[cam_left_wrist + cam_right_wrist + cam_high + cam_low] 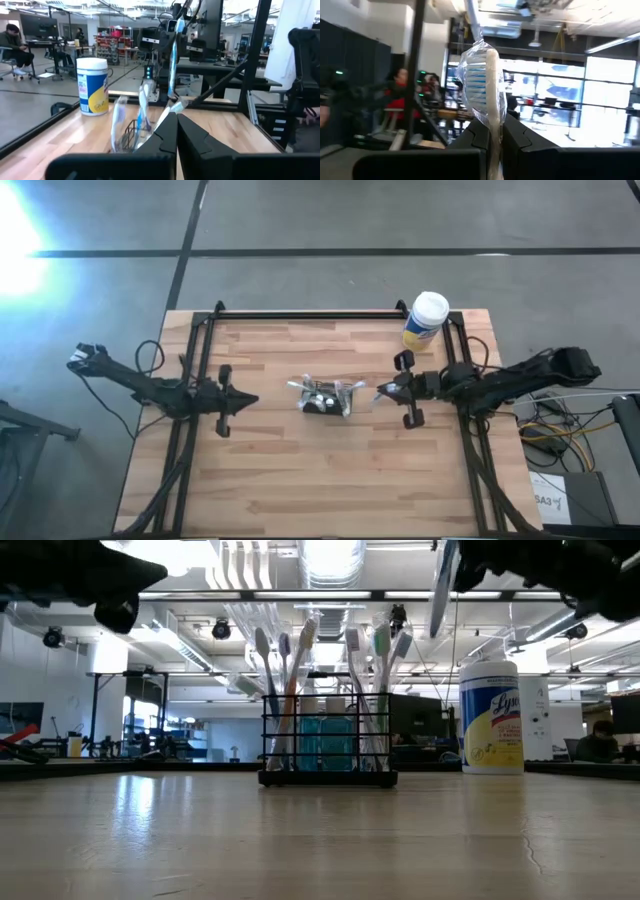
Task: Pick & Place toothbrushing station
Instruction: Put the blue toothbrush into the black mesh organizer
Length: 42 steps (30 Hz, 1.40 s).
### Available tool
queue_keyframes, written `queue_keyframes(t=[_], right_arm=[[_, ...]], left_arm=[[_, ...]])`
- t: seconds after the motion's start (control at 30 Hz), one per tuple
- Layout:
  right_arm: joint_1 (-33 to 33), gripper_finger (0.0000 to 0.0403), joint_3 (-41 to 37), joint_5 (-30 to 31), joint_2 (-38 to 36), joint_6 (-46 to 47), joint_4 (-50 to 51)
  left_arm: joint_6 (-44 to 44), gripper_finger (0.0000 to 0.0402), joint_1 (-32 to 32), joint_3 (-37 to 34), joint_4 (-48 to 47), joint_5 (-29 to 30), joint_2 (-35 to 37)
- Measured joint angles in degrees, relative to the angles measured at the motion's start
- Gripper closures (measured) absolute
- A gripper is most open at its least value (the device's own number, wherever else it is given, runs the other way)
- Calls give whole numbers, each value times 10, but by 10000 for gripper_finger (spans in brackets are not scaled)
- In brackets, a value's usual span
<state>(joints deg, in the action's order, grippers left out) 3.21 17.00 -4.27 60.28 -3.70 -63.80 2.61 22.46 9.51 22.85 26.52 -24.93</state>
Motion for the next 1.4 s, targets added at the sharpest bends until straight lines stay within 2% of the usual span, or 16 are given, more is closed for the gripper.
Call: queue_keyframes(t=[0.2, 0.47, 0.77, 1.4], right_arm=[[-26, 391, -18, 9, 89, -1, -109], [-46, 391, 11, 48, 219, -1, -219], [-49, 391, 46, 74, 305, 0, -227], [-48, 391, 47, 92, 383, -12, -225]], left_arm=[[4, 398, -1, -29, -35, 0, 39], [-9, 394, -2, -34, -54, 8, 42], [-9, 388, -2, -34, -59, 6, 42], [-4, 390, -2, -43, -57, 6, 42]])
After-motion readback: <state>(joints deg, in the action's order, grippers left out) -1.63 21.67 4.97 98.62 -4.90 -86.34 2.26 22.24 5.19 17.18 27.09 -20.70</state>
